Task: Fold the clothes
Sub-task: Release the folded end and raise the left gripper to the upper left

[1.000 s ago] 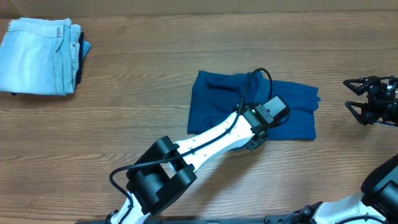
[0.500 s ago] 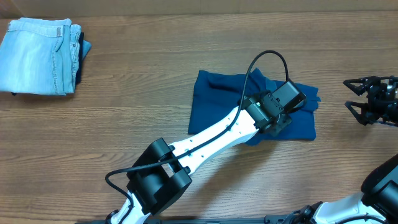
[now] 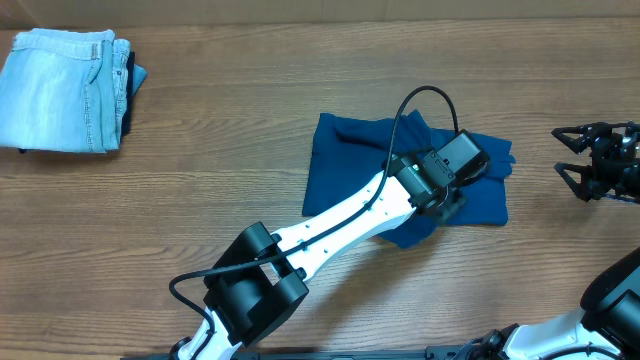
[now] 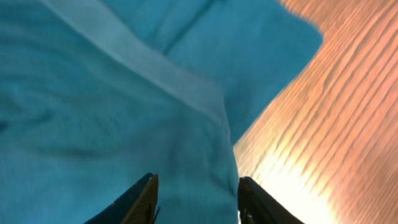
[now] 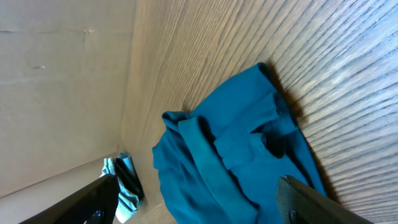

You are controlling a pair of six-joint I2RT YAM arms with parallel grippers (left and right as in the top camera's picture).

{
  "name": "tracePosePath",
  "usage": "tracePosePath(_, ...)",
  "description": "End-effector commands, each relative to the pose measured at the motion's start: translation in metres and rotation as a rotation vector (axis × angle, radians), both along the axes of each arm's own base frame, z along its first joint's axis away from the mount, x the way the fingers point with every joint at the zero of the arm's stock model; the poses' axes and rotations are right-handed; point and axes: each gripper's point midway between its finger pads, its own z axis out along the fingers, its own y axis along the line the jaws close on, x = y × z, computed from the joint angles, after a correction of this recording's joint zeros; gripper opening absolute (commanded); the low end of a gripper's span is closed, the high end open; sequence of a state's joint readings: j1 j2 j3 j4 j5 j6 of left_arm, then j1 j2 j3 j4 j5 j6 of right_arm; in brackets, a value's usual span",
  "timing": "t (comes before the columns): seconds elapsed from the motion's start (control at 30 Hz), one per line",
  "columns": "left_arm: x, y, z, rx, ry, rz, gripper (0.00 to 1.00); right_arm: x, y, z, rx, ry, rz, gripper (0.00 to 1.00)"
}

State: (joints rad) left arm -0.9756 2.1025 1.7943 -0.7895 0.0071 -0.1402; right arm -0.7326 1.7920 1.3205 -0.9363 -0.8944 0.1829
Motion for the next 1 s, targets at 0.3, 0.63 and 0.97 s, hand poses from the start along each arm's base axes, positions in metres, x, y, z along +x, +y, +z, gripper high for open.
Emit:
tracePosePath(0.3, 0.108, 0.082, 0.011, -0.110, 0.065, 0.364, 0.73, 0.013, 0.028, 0.010, -0.046, -0.127, 0.155, 0.81)
tracePosePath(0.63, 0.164, 0.163, 0.015, -0.234, 0.182, 0.553, 0.73, 0.055, 0.142, -0.004, -0.326, -0.241, 0.549, 0.77)
tracePosePath(0.97, 0.165, 0.176, 0.009, -0.178, 0.164, 0.576, 0.76, 0.119, 0.198, -0.038, -0.695, -0.326, 0.622, 0.87)
